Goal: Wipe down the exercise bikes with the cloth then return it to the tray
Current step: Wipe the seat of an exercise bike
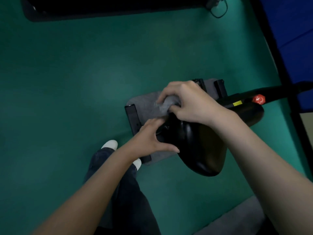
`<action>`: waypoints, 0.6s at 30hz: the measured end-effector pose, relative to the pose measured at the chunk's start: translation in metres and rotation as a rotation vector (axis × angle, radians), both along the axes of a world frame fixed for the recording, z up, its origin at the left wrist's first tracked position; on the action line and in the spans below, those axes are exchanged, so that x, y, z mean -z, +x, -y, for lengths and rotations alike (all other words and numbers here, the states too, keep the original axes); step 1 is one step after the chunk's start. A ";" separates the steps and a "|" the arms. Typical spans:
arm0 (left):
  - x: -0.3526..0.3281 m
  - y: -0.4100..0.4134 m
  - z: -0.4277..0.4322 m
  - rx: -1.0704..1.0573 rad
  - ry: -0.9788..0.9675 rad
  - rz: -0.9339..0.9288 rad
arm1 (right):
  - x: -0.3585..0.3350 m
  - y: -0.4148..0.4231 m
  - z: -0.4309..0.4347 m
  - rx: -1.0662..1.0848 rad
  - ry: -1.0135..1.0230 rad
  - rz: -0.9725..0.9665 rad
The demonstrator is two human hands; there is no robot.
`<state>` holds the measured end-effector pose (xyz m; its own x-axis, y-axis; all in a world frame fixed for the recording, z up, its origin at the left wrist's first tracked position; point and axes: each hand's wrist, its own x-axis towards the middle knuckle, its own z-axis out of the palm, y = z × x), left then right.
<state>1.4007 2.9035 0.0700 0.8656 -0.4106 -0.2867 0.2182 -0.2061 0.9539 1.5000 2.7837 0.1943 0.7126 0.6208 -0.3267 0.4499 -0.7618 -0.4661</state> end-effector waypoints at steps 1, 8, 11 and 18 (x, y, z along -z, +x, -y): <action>0.001 -0.002 0.001 -0.016 -0.013 0.002 | -0.004 -0.004 0.000 -0.066 0.004 -0.029; 0.001 -0.010 0.004 -0.061 -0.011 -0.007 | -0.017 -0.056 0.027 -0.180 0.188 -0.083; -0.005 -0.009 -0.001 -0.035 0.059 0.021 | -0.014 -0.057 0.035 -0.021 0.319 -0.006; -0.014 -0.007 -0.004 0.001 0.077 0.025 | -0.010 -0.088 0.051 0.017 0.385 0.087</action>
